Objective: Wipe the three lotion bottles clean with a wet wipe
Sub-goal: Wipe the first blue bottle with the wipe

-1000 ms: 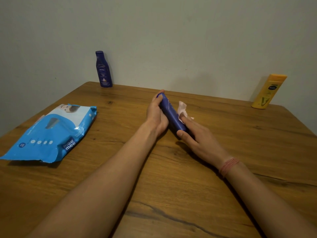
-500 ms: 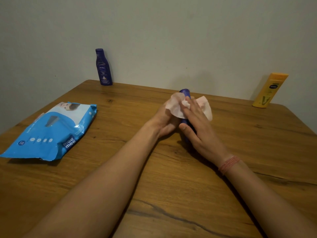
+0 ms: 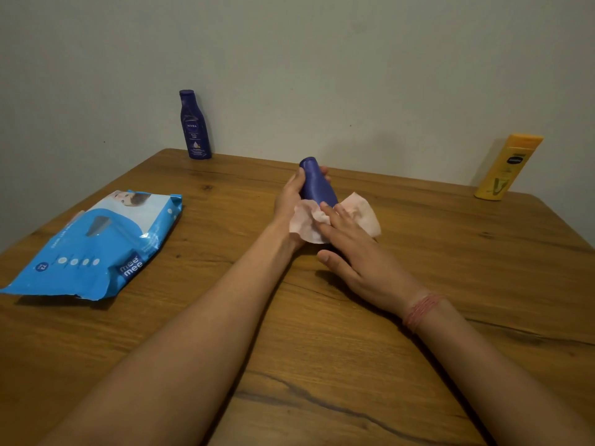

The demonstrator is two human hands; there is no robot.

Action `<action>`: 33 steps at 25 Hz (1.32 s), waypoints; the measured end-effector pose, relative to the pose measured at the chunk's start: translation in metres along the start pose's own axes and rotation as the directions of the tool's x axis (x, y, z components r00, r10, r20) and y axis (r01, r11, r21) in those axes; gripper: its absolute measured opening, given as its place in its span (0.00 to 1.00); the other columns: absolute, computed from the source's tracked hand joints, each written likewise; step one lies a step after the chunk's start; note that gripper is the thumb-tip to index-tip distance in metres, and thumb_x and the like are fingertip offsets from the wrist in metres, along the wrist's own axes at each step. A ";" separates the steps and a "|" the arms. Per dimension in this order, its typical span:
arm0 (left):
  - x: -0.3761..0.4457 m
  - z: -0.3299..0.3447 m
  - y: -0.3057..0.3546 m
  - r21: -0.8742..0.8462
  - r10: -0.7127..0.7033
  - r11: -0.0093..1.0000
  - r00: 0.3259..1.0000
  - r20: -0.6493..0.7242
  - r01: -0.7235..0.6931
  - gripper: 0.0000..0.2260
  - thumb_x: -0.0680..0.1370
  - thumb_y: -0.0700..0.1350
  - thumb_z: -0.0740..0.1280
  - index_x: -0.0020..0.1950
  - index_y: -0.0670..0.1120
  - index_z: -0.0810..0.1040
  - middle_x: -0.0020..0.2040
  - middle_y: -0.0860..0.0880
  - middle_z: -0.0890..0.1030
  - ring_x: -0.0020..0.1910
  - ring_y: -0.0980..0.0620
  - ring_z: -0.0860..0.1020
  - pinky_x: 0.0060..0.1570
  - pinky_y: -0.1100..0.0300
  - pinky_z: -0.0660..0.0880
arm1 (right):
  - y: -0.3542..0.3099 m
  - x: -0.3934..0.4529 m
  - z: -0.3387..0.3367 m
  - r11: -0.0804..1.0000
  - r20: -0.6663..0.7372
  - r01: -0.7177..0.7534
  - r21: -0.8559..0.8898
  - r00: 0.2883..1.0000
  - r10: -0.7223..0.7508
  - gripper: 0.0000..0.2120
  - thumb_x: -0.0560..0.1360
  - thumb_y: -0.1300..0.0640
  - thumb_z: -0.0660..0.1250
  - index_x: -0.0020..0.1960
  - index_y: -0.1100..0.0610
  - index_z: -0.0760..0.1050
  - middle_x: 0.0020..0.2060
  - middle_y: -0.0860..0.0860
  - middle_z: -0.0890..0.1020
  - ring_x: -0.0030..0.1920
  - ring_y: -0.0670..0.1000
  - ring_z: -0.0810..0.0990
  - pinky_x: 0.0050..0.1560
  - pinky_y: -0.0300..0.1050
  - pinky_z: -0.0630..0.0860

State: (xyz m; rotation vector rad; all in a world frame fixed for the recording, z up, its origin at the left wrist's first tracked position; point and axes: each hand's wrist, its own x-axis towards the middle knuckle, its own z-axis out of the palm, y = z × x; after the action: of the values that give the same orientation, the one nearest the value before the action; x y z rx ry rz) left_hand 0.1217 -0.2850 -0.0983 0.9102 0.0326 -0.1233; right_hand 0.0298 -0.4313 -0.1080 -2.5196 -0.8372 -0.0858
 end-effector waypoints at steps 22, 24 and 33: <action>-0.018 0.016 -0.020 0.373 -0.152 0.928 0.899 0.412 -0.014 0.23 0.80 0.42 0.67 0.74 0.50 0.69 0.66 0.45 0.75 0.61 0.47 0.77 0.52 0.50 0.79 | 0.031 -0.001 -0.018 0.801 -0.426 0.040 0.597 0.862 0.274 0.14 0.78 0.50 0.58 0.61 0.49 0.74 0.45 0.49 0.80 0.43 0.51 0.78 0.44 0.52 0.75; -0.018 0.017 -0.021 0.391 -0.138 0.919 0.880 0.454 -0.057 0.25 0.78 0.42 0.69 0.74 0.52 0.69 0.70 0.43 0.73 0.64 0.43 0.76 0.57 0.48 0.77 | 0.034 -0.001 -0.018 0.855 -0.509 0.059 0.515 0.824 0.250 0.16 0.79 0.58 0.56 0.62 0.54 0.76 0.47 0.50 0.81 0.44 0.51 0.79 0.46 0.52 0.76; -0.027 0.021 -0.019 0.518 -0.276 0.854 0.814 0.511 -0.036 0.15 0.81 0.47 0.65 0.68 0.49 0.72 0.59 0.38 0.77 0.48 0.41 0.78 0.49 0.47 0.78 | 0.046 -0.004 -0.027 0.986 -0.743 -0.012 0.169 0.655 0.135 0.14 0.77 0.61 0.67 0.61 0.52 0.79 0.57 0.47 0.80 0.56 0.45 0.78 0.56 0.31 0.73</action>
State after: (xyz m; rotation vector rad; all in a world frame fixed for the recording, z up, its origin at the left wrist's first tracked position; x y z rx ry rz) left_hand 0.0918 -0.3108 -0.0981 1.3734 -0.5314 -0.5509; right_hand 0.0555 -0.4778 -0.1049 -2.0516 -0.3594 -0.9458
